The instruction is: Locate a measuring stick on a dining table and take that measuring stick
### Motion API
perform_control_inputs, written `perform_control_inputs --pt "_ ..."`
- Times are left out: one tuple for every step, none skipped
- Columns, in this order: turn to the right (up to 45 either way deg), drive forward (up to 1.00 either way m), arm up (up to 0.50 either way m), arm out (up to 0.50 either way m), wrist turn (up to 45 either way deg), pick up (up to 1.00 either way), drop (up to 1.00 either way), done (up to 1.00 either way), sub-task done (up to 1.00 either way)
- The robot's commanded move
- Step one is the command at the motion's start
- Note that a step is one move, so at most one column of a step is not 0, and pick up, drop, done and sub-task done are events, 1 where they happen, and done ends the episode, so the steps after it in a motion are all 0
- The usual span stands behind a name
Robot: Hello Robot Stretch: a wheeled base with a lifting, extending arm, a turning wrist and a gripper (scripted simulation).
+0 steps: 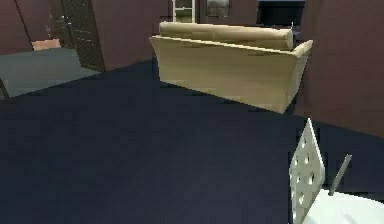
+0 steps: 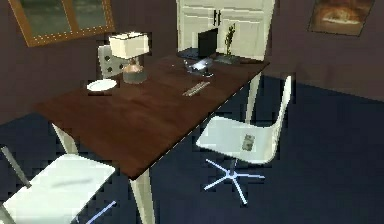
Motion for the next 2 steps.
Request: perform_control_inputs --pt "45.0 0.0 0.0 0.0 0.0 0.0 0.0 0.0 0.0" --pt "45.0 0.0 0.0 0.0 0.0 0.0 0.0 0.0 0.0"
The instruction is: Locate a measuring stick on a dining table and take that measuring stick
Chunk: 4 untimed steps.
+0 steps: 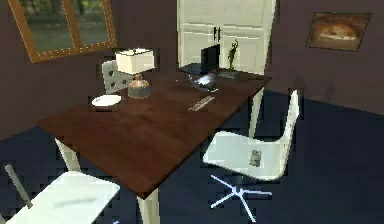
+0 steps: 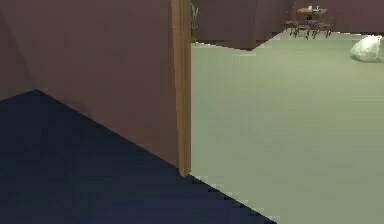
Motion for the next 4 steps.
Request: perform_control_inputs --pt "9.0 0.0 0.0 0.0 0.0 0.0 0.0 0.0 0.0" --pt "0.0 0.7 0.0 0.0 0.0 0.0 0.0 0.0 0.0" --pt "-45.0 0.0 0.0 0.0 0.0 0.0 0.0 0.0 0.0" --pt "-45.0 0.0 0.0 0.0 0.0 0.0 0.0 0.0 0.0"
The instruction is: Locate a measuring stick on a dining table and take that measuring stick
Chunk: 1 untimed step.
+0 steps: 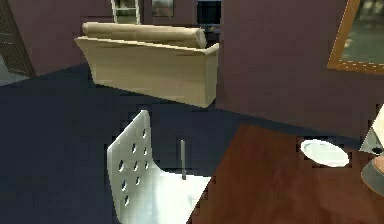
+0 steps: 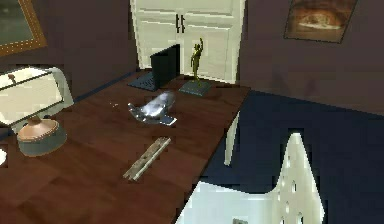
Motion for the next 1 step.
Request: perform_control_inputs --pt "-18.0 0.0 0.0 0.0 0.0 0.0 0.0 0.0 0.0"
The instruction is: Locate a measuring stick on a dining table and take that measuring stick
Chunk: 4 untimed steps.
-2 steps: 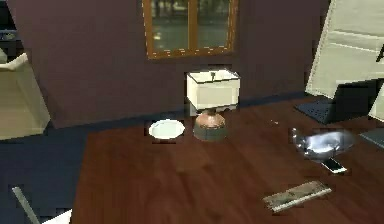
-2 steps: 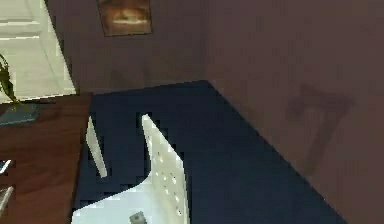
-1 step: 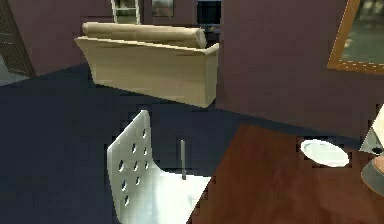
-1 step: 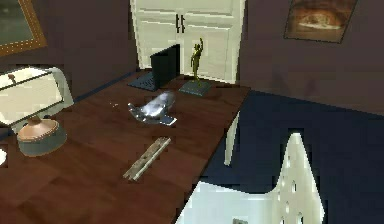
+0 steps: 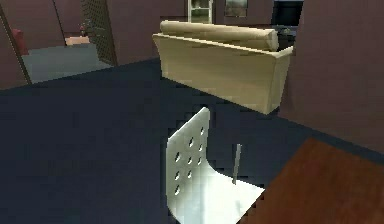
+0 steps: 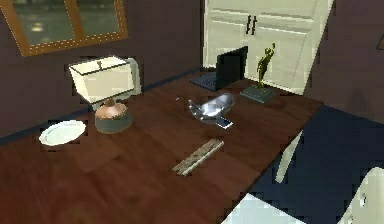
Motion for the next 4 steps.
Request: perform_control_inputs --pt "0.0 0.0 0.5 0.0 0.0 0.0 0.0 0.0 0.0" --pt "0.0 0.0 0.36 0.0 0.0 0.0 0.0 0.0 0.0" --pt "0.0 0.0 0.0 0.26 0.0 0.0 0.0 0.0 0.0" --pt "0.0 0.0 0.0 0.0 45.0 0.0 0.0 0.0 0.0"
